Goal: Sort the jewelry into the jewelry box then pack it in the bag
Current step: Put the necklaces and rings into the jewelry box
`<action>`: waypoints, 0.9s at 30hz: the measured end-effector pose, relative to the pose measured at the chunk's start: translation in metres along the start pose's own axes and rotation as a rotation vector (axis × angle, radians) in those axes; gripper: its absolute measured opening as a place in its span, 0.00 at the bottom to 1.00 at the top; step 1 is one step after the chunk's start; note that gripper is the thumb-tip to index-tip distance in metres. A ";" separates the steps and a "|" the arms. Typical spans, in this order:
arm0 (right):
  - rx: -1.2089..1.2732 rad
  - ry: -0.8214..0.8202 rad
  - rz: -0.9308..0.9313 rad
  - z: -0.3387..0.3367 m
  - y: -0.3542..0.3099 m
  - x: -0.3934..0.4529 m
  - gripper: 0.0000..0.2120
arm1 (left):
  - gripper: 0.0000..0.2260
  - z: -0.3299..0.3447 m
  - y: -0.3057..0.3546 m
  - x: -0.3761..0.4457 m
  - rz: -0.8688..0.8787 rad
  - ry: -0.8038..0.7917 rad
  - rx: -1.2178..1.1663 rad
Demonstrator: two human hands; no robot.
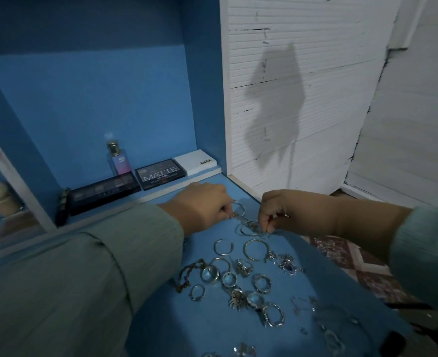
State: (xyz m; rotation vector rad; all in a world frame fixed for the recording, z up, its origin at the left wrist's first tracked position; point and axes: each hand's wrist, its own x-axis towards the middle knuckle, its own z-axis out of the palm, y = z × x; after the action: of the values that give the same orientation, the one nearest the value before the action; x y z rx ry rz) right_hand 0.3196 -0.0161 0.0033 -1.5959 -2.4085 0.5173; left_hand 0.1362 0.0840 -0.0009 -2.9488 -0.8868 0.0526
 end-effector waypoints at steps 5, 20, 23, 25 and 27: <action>-0.014 0.009 0.008 -0.003 -0.007 0.001 0.07 | 0.09 0.002 -0.003 -0.005 -0.025 0.035 -0.007; -0.005 0.021 0.008 -0.005 -0.009 -0.004 0.11 | 0.09 0.000 -0.007 -0.009 -0.052 0.097 -0.004; -0.008 0.034 0.023 -0.005 -0.011 -0.004 0.13 | 0.08 -0.006 -0.010 -0.016 -0.123 0.130 -0.156; -0.007 0.045 0.036 -0.006 -0.015 -0.002 0.15 | 0.07 -0.010 -0.012 -0.023 -0.186 0.153 -0.270; 0.000 0.062 0.047 -0.007 -0.023 0.000 0.15 | 0.04 -0.014 -0.013 -0.031 -0.256 0.182 -0.405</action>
State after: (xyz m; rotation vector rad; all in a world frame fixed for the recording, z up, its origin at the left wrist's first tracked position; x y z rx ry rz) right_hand 0.3027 -0.0229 0.0185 -1.6466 -2.3317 0.4691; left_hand 0.1042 0.0771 0.0148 -3.0866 -1.3772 -0.4523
